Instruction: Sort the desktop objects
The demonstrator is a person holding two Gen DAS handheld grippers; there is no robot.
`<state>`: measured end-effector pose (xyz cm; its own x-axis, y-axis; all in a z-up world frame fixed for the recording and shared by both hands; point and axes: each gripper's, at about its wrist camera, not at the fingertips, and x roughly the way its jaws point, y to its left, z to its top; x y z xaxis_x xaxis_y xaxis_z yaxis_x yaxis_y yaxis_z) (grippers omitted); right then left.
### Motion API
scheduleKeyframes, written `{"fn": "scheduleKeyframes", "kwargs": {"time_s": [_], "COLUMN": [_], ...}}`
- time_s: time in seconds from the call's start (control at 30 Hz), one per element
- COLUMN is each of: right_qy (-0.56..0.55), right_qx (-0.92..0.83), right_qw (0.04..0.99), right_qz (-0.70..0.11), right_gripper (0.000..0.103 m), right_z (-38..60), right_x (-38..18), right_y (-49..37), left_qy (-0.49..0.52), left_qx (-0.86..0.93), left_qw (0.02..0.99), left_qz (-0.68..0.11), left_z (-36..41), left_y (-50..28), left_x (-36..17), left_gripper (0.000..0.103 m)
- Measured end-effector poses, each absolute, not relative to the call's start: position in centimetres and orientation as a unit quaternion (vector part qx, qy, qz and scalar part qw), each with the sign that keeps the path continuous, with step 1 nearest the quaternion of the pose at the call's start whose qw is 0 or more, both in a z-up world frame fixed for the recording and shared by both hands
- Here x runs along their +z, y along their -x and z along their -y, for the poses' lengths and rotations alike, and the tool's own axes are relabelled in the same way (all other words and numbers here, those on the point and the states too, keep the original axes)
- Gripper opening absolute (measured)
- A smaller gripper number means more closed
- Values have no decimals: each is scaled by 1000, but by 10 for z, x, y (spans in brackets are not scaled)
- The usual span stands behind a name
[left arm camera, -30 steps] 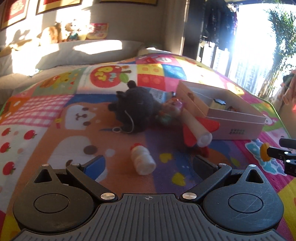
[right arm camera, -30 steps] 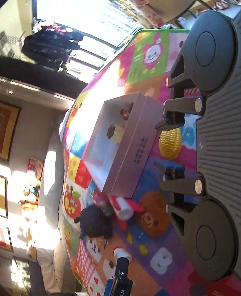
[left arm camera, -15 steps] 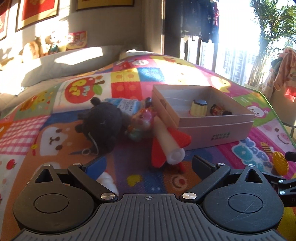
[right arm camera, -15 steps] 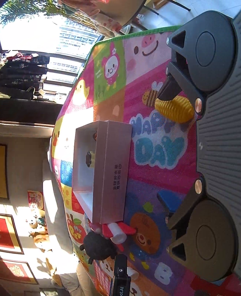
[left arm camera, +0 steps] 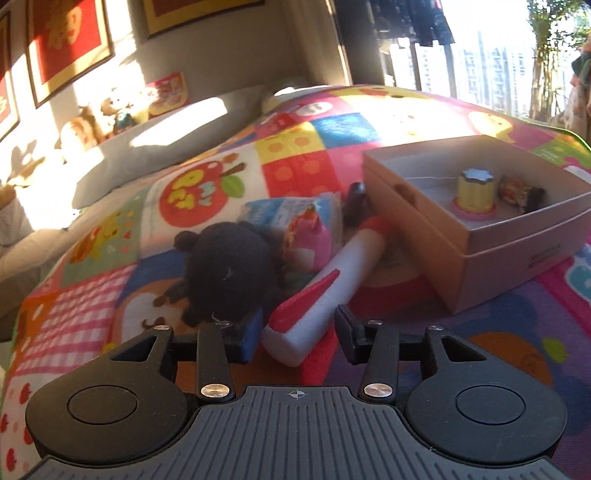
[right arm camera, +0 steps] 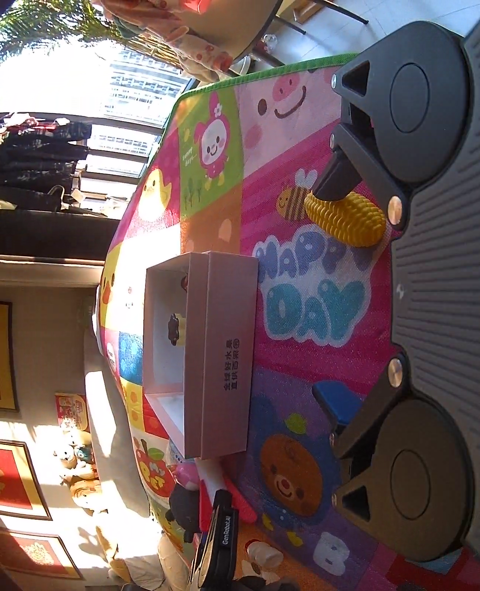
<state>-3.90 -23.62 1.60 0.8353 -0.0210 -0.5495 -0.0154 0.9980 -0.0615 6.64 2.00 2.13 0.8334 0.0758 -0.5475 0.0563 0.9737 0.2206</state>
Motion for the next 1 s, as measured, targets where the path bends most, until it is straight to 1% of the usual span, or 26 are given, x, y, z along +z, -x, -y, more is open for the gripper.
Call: {"fn": "scheduleKeyframes", "kwargs": {"time_s": [0.1,0.17,0.23,0.3,0.43,0.57,0.67,0.77,0.8,0.87,1.0], "right_qy": [36,34,32,31,31,10,19,23,22,21,19], "right_qx": [-2,-4,-4,-3,-2,17,52,50,43,30,13], "right_qw": [957,957,957,957,957,955,953,954,955,956,956], "right_qz": [-288,-288,-288,-289,-290,-295,-298,-293,-294,-292,-292], "right_gripper": [103,103,103,103,103,103,103,103,103,103,103], "right_z": [234,235,236,236,235,235,227,224,226,229,238], "right_x": [16,16,16,16,17,21,23,23,23,23,20], "right_y": [39,39,39,40,41,49,56,57,56,56,58], "left_qy": [-109,-86,-60,-36,-10,-11,-4,13,25,44,28], "left_qx": [31,29,21,11,-26,-63,-76,-88,-106,-157,-226], "left_qw": [950,951,953,955,951,941,938,933,929,918,904], "left_qz": [-291,-295,-295,-295,-309,-332,-339,-349,-353,-362,-362], "left_z": [-38,-51,-62,-72,-80,-73,-64,-53,-49,-37,-10], "left_y": [-63,-54,-41,-24,9,24,15,1,-1,1,17], "left_x": [21,24,29,35,42,33,24,20,20,19,15], "left_gripper": [54,59,70,75,81,85,87,87,87,91,92]}}
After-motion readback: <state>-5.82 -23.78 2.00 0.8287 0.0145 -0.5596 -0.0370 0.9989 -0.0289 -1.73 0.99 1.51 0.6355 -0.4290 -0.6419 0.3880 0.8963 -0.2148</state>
